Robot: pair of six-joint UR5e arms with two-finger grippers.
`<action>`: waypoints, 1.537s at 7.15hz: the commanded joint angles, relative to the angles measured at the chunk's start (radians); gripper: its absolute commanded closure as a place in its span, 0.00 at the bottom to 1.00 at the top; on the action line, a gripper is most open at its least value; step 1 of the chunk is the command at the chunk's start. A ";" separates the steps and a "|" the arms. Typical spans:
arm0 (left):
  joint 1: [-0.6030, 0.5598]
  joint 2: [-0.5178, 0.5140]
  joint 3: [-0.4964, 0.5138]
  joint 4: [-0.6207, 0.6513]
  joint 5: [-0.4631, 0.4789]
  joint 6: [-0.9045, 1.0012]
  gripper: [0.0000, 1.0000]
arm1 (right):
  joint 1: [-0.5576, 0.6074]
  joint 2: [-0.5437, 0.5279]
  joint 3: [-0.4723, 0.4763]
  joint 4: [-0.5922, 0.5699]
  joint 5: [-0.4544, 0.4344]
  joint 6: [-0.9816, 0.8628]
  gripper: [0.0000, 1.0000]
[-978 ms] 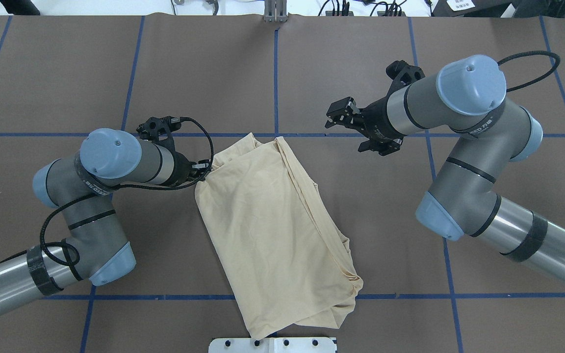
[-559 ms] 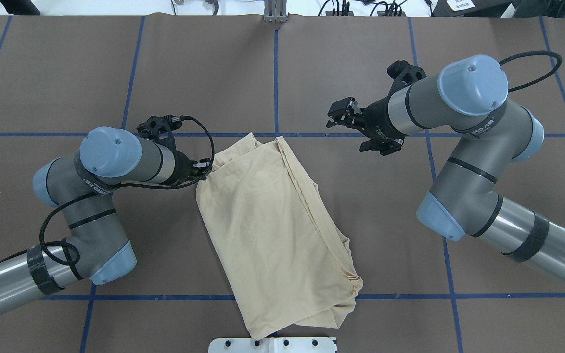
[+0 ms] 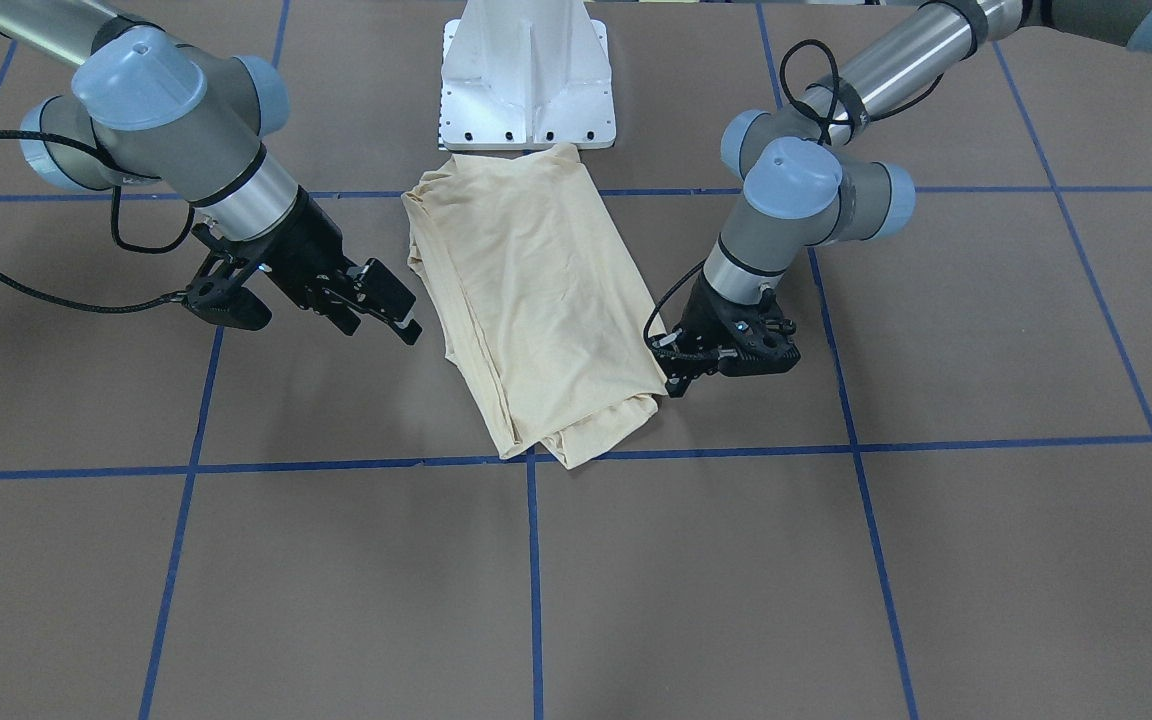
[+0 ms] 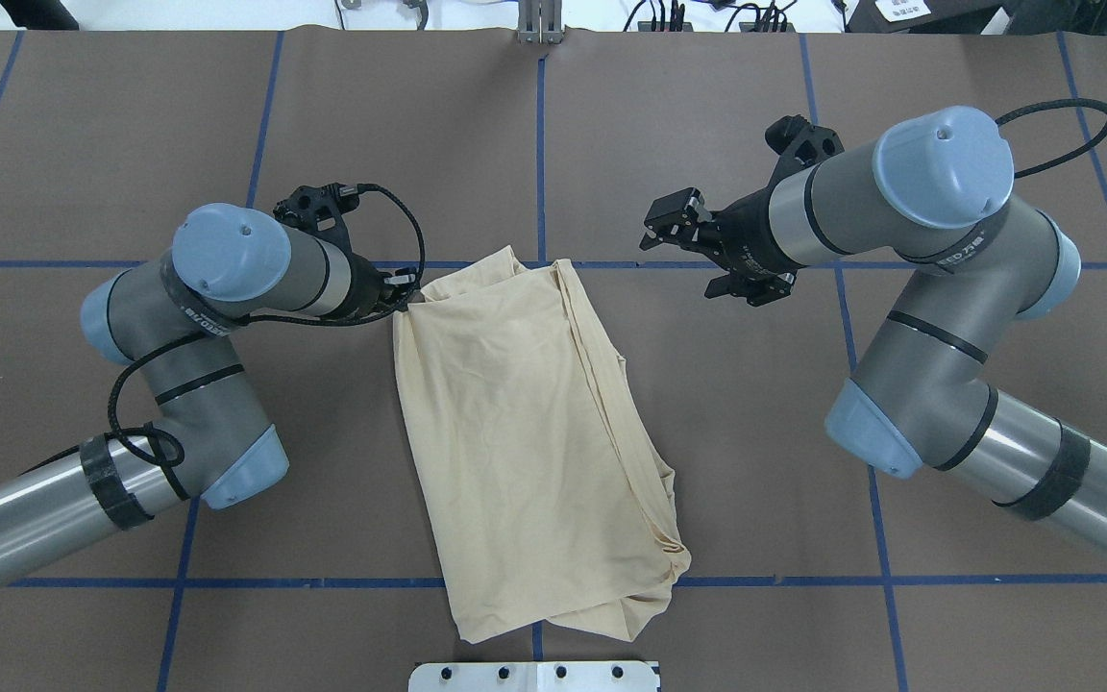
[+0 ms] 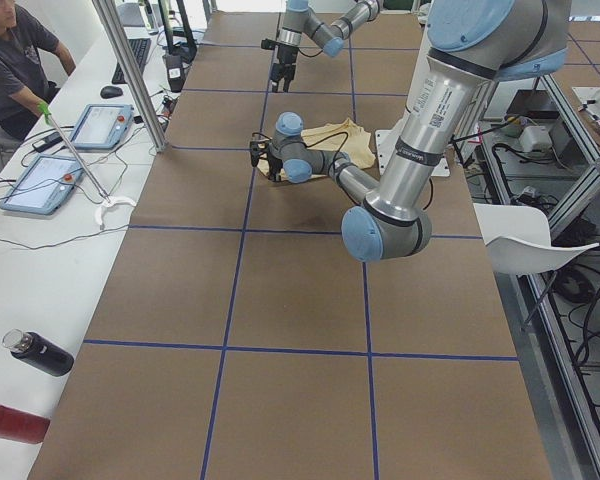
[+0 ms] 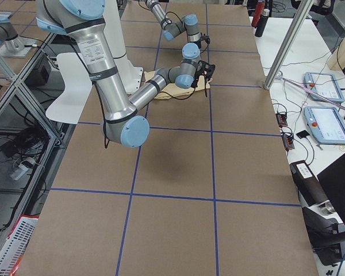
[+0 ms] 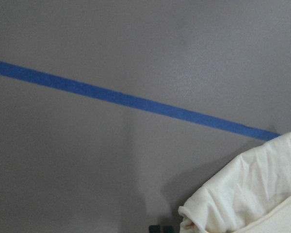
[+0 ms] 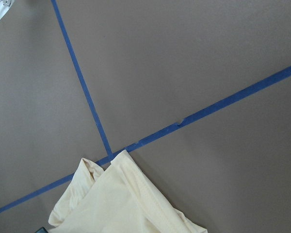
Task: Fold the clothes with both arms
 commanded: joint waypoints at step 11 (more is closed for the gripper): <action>-0.090 -0.331 0.458 -0.214 0.053 0.002 1.00 | 0.003 -0.017 0.057 -0.001 0.010 0.001 0.00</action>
